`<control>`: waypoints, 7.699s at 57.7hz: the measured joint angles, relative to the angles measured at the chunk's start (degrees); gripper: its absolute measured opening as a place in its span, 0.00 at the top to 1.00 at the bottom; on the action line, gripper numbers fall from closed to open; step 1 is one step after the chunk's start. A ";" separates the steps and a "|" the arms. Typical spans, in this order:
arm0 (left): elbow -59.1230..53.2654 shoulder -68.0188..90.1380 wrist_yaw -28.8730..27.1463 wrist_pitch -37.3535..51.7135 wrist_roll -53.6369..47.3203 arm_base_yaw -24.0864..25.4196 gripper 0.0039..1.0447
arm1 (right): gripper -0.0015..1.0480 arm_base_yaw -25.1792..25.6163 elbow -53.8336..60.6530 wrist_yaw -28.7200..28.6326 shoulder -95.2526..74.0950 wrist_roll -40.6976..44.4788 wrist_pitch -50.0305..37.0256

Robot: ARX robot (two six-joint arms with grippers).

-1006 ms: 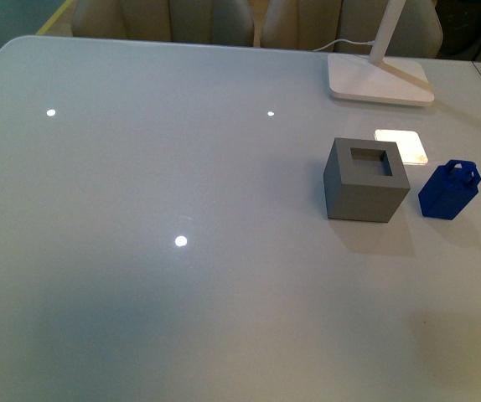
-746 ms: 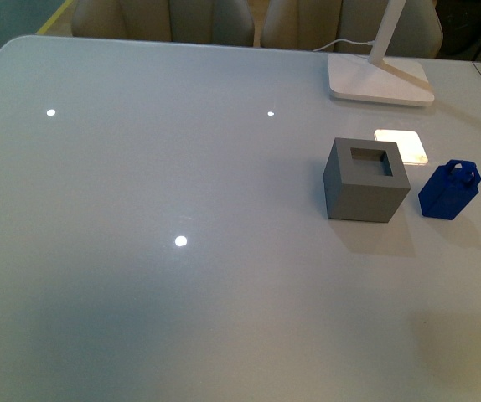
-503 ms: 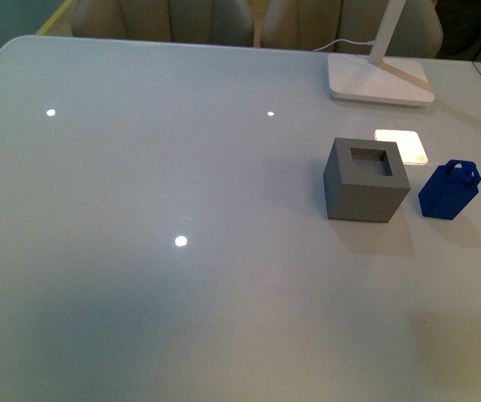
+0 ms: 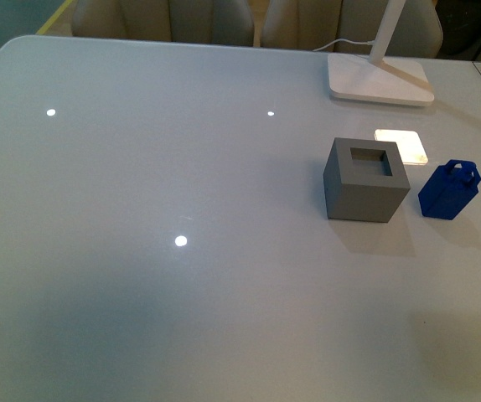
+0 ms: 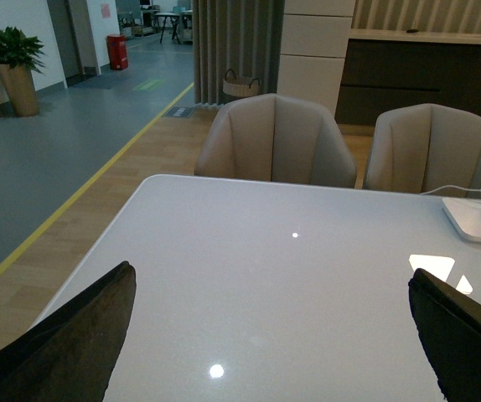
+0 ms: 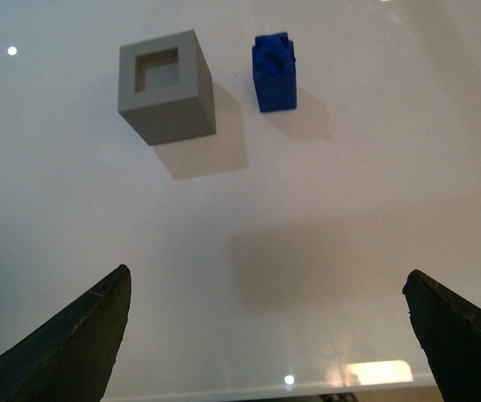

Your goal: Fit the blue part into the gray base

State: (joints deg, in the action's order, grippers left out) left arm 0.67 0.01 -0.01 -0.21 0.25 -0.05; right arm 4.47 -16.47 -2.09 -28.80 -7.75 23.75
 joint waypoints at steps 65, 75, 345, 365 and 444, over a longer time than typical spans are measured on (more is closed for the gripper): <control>0.00 -0.02 0.00 0.00 -0.02 0.00 0.07 | 0.09 2.05 -53.37 -1.49 -92.70 11.93 -17.79; 0.00 -0.02 0.00 0.00 -0.02 0.00 0.07 | 0.09 0.70 -56.96 -0.20 -96.98 9.33 -16.22; 0.00 -0.02 0.02 0.00 0.00 0.00 0.07 | 0.88 -9.81 -2.99 7.17 -47.45 7.06 -79.23; 0.00 -0.02 0.00 0.00 -0.02 0.00 0.07 | 0.98 -4.79 7.61 2.47 -33.29 7.50 -76.17; 0.00 -0.02 0.00 0.00 -0.02 0.00 0.07 | 0.98 -4.57 15.43 2.21 14.53 7.52 -38.05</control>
State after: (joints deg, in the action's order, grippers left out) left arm 0.67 -0.01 -0.01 -0.21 0.23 -0.05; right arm -0.10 -1.04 0.12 -14.26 -0.23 -14.31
